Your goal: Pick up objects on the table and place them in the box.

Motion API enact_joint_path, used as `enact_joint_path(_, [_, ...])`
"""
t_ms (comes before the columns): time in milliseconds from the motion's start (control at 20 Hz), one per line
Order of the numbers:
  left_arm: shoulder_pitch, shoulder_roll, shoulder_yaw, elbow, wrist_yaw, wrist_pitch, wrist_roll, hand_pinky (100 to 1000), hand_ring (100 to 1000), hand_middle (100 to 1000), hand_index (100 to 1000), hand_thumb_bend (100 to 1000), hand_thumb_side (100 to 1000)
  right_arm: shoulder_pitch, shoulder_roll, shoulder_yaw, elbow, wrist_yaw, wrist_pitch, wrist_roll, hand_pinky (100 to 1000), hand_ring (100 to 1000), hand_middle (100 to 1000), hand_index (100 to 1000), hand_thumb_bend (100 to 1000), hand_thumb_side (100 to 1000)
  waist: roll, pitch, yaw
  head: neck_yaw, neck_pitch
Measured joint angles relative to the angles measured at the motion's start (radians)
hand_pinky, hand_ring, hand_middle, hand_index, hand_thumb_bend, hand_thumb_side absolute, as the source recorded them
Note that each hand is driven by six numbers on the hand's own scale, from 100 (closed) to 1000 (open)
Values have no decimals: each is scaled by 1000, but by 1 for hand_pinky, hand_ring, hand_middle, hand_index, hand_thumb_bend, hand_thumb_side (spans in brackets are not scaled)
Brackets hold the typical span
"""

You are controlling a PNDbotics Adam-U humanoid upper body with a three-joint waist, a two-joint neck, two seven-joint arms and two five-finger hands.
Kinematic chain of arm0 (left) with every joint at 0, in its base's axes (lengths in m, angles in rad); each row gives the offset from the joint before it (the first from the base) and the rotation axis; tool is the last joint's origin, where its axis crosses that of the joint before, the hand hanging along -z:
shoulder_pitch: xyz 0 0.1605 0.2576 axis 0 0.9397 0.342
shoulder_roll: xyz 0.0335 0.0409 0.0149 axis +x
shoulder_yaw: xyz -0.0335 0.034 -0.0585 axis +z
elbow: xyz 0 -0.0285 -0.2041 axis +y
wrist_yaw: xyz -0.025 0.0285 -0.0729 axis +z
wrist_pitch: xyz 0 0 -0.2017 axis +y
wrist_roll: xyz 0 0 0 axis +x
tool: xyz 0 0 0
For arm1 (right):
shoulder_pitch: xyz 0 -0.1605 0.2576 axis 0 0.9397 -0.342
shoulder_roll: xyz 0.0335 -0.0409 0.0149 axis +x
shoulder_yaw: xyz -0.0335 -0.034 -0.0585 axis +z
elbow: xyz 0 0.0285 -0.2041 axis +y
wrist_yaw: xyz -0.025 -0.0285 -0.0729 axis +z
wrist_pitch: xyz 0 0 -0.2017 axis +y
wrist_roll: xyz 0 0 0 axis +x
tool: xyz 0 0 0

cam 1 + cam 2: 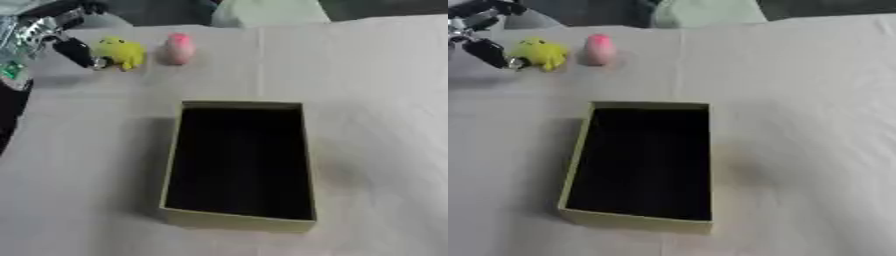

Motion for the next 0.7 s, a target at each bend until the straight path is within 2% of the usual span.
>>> enact_joint_path(250, [0,0,5,0,0,-2,19,930,998,921,986,353,100,-7,0,0,0,0,0,0,791,725,687,804,209,1000,0,9,-7,7,-8])
enact_joint_path(550, [-1,1,10,9,0,-4,32,927,997,924,984,340,100,-9,0,0,0,0,-1,0,791,724,687,804,209,1000,1,13,-12,15,-16])
enact_joint_path(600, [-1,1,10,11,0,-4,33,881,969,899,949,240,100,-9,0,0,0,0,-1,0,791,722,687,804,208,1000,1,14,-12,15,-16])
enact_joint_path(700, [-3,6,10,16,0,-7,29,881,970,908,958,284,100,-13,0,0,0,0,-2,0,791,721,687,804,208,1000,7,20,-20,22,-17])
